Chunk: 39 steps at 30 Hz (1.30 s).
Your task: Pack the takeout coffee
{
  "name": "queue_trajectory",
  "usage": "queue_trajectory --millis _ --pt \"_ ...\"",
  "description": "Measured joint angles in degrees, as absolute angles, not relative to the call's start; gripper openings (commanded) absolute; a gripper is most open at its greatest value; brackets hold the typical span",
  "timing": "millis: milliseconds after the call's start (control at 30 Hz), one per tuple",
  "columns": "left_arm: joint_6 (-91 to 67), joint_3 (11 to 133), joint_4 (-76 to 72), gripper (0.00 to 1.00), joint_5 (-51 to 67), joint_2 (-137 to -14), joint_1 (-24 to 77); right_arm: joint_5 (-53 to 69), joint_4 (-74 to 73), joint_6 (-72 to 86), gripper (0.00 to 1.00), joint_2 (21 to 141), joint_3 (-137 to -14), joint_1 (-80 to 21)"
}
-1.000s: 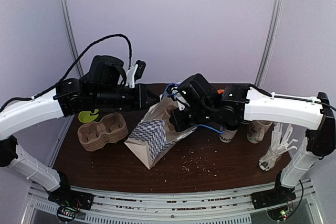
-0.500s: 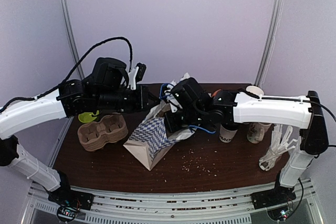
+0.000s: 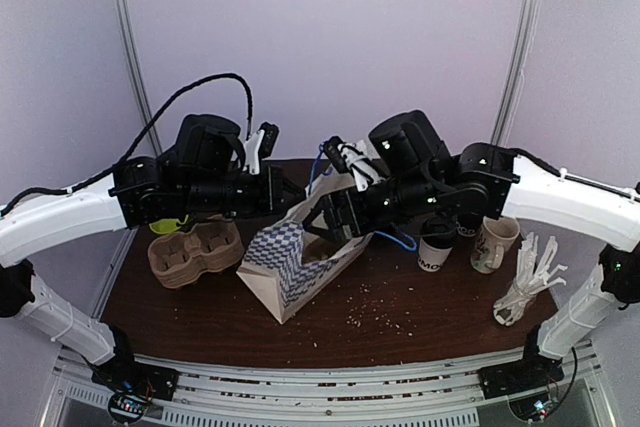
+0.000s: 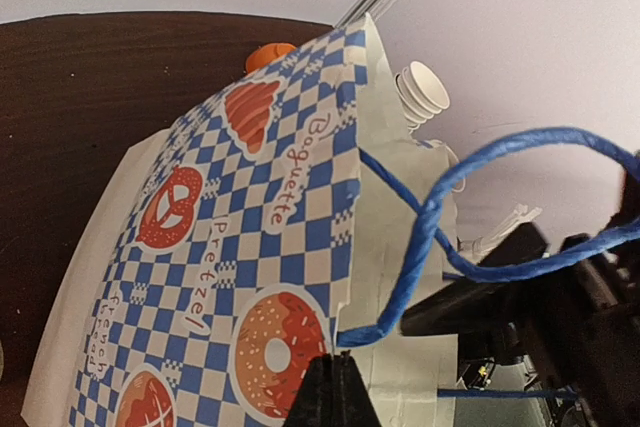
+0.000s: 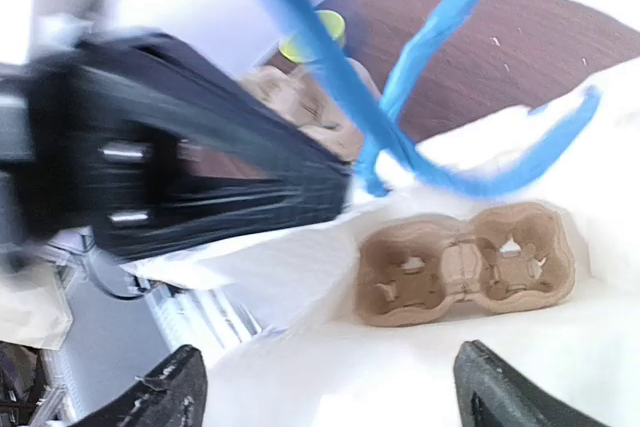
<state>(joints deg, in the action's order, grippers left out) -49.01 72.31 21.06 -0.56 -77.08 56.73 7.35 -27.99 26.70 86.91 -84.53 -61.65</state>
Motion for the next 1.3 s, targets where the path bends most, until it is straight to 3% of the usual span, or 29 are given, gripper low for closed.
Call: queue_trajectory --millis 267,467,833,1000,1300 --pt "-47.6 72.3 21.4 0.00 -0.8 -76.8 56.7 8.1 -34.1 24.3 0.90 76.4 -86.8 -61.7" --pt "-44.8 72.3 21.1 0.00 1.2 -76.7 56.7 -5.6 -38.9 21.0 0.88 68.2 -87.1 -61.8" --pt "-39.5 72.4 19.6 0.00 5.5 -74.8 57.0 -14.5 -41.6 17.1 0.87 72.2 -83.1 -57.3" --pt "-37.1 72.4 19.3 0.00 8.0 -74.8 57.5 -14.3 -41.0 16.2 0.71 75.0 -82.0 -55.7" --pt "-33.9 72.4 19.3 0.00 11.5 -73.5 57.9 -15.1 -40.2 13.8 0.27 76.3 -78.0 -55.2"
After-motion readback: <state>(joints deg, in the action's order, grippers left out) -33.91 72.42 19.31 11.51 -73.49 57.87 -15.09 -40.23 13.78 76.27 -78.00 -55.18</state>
